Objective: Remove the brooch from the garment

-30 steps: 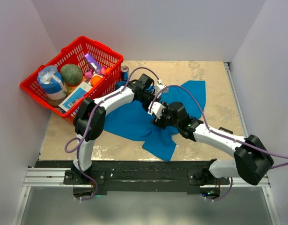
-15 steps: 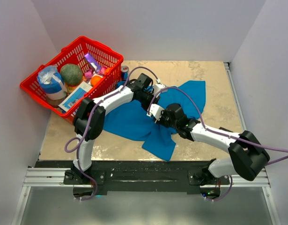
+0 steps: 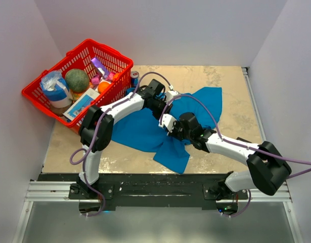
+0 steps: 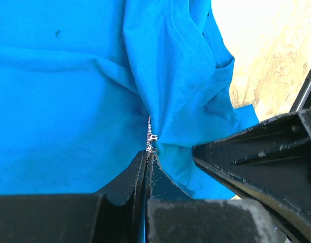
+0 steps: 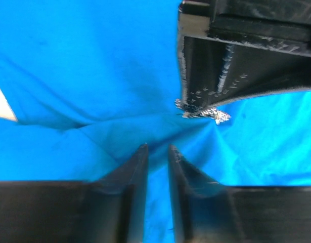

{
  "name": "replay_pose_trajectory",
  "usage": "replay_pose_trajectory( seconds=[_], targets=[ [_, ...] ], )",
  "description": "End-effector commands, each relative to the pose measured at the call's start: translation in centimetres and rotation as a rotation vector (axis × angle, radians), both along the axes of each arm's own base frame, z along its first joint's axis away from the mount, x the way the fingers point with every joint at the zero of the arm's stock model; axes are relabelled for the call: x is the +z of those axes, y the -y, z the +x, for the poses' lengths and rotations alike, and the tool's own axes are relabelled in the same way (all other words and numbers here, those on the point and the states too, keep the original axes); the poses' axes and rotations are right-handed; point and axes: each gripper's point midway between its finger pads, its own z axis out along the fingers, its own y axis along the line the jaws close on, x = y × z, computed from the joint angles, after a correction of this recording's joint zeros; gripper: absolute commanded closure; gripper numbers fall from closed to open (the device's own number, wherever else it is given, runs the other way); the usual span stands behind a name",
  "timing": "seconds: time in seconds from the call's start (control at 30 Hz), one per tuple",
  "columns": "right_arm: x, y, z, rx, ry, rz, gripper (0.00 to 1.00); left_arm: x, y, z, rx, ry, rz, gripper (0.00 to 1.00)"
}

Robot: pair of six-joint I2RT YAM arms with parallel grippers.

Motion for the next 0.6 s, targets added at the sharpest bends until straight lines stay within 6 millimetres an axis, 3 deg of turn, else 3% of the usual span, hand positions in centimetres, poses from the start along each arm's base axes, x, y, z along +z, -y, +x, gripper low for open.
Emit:
replay_pose_trajectory(
  seconds=[0.0, 0.07, 0.33, 0.5, 0.57],
  targets=[
    [3.3, -0.3, 1.5, -0.114, 0.052, 0.102, 0.6, 3.0, 0.1, 0.7, 0.011, 0.045, -0.052, 1.0],
    [3.3, -0.3, 1.9, -0.123, 0.062, 0.103, 0.46, 3.0, -0.1, 0.8, 0.016, 0.039, -0.055, 1.0],
    [0.9, 0.9, 2.7, -0.153, 0.1, 0.021, 0.4, 3.9, 0.2, 0.4, -0.01, 0.028, -0.095, 1.0],
    [0.4, 0.7, 2.7, -0.159, 0.084, 0.041, 0.44, 4.3, 0.4, -0.2, -0.037, 0.015, -0.118, 1.0],
    [0.3, 0.3, 2.5, -0.137, 0.068, 0.049, 0.61, 4.4, 0.5, -0.2, -0.039, 0.011, -0.127, 1.0]
  ],
)
